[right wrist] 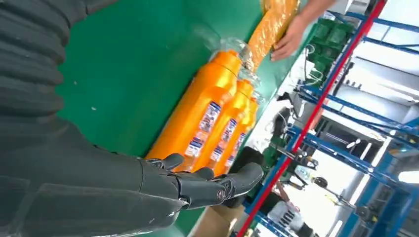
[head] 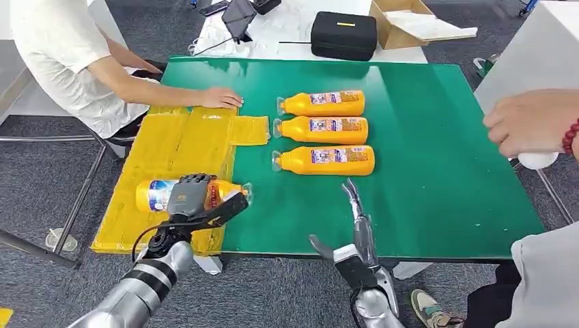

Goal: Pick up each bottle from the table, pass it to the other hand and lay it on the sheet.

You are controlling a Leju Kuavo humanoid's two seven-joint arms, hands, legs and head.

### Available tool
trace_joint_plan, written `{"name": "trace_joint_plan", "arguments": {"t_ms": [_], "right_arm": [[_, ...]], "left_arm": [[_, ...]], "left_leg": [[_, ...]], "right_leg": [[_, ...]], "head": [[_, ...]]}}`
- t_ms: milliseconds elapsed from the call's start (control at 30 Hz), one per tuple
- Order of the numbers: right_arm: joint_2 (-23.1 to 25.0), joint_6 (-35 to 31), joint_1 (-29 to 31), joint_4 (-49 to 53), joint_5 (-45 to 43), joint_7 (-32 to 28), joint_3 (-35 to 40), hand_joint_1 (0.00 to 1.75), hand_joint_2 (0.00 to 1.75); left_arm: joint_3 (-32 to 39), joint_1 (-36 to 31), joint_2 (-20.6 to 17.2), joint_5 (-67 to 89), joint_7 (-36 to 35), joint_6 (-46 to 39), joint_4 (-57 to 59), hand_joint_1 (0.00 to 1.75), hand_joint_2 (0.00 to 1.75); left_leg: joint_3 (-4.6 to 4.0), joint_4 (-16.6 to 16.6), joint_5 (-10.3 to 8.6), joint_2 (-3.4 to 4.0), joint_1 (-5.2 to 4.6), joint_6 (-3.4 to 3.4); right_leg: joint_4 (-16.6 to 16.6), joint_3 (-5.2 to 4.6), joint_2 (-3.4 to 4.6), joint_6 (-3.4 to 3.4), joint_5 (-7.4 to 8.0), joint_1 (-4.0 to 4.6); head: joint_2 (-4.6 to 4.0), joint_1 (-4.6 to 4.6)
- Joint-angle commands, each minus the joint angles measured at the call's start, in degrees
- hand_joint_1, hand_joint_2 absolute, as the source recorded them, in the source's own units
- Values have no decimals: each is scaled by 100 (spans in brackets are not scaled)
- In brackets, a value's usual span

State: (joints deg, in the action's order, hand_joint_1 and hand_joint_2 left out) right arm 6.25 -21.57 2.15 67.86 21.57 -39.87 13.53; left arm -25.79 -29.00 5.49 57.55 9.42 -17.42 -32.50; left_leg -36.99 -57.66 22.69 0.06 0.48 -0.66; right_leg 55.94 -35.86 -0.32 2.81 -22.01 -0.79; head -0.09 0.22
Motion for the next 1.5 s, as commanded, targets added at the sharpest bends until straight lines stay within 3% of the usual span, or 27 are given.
{"name": "trace_joint_plan", "arguments": {"t_ms": [33,67,100,167,233,400,500,1033,1233,1333,1400,1433,1500], "right_arm": [[38,22,242,-562,-47,-13,-13,0,175],[27,11,244,-582,-45,-13,-6,0,175],[23,0,231,-580,-55,-13,-10,0,175],[12,-11,191,-572,-102,-13,-13,0,175],[14,0,176,-586,-140,-13,-13,0,175],[13,-5,183,-608,-164,-13,11,0,175],[15,-1,193,-625,-186,-13,17,0,175],[-24,-31,168,-793,-225,-13,140,0,175],[-27,-105,59,-712,-235,-13,136,0,175],[-27,-105,59,-712,-235,-13,136,0,175],[-43,-130,11,-663,-237,-13,137,0,175],[-68,-107,1,-634,-238,-13,177,0,175],[-74,-110,49,-662,-212,-13,242,0,175]], "left_arm": [[137,-450,-28,-53,3,156,782,175,175],[146,-511,-35,-69,-46,312,846,175,175],[156,-549,-45,-84,-62,390,878,150,175],[233,-605,-56,-209,-4,681,926,52,175],[260,-617,-71,-269,36,834,930,17,175],[323,-617,-71,-365,51,957,911,14,175],[346,-611,-62,-409,50,1013,915,0,175],[437,-319,-55,-842,489,1248,593,0,175],[179,148,-49,-1047,774,978,-523,0,175],[179,148,-49,-1047,774,978,-523,0,175],[100,360,-98,-1336,992,1006,-1014,0,175],[184,619,19,-1817,1481,736,-1519,0,175],[96,748,158,-2278,1574,998,-1805,0,175]], "left_leg": [[18,-1,8,8,4,1],[24,-3,12,8,6,2],[18,-1,8,6,4,2],[15,0,6,5,3,2],[17,1,6,6,5,3],[36,0,11,12,5,6],[29,1,8,10,3,6],[36,5,7,11,1,5],[34,2,9,4,1,4],[27,0,7,0,3,5],[32,-2,11,1,4,5],[26,0,8,3,3,6],[24,-3,10,-2,3,5]], "right_leg": [[-2,18,9,-8,-4,5],[-1,23,10,-10,-7,7],[-2,17,8,-9,-4,5],[-2,14,6,-8,-3,4],[-4,17,8,-9,-2,6],[-3,33,15,-12,-7,6],[-2,25,14,-9,-6,4],[-5,33,13,-9,-6,2],[-3,33,7,-8,-9,1],[-2,27,2,-8,-8,3],[0,31,4,-11,-12,4],[-1,25,5,-9,-9,3],[1,25,0,-9,-12,3]], "head": [[0,2],[0,0],[0,2],[0,0],[0,2],[0,0],[0,0],[0,0],[0,0],[0,0],[0,2],[0,0],[0,0]]}}
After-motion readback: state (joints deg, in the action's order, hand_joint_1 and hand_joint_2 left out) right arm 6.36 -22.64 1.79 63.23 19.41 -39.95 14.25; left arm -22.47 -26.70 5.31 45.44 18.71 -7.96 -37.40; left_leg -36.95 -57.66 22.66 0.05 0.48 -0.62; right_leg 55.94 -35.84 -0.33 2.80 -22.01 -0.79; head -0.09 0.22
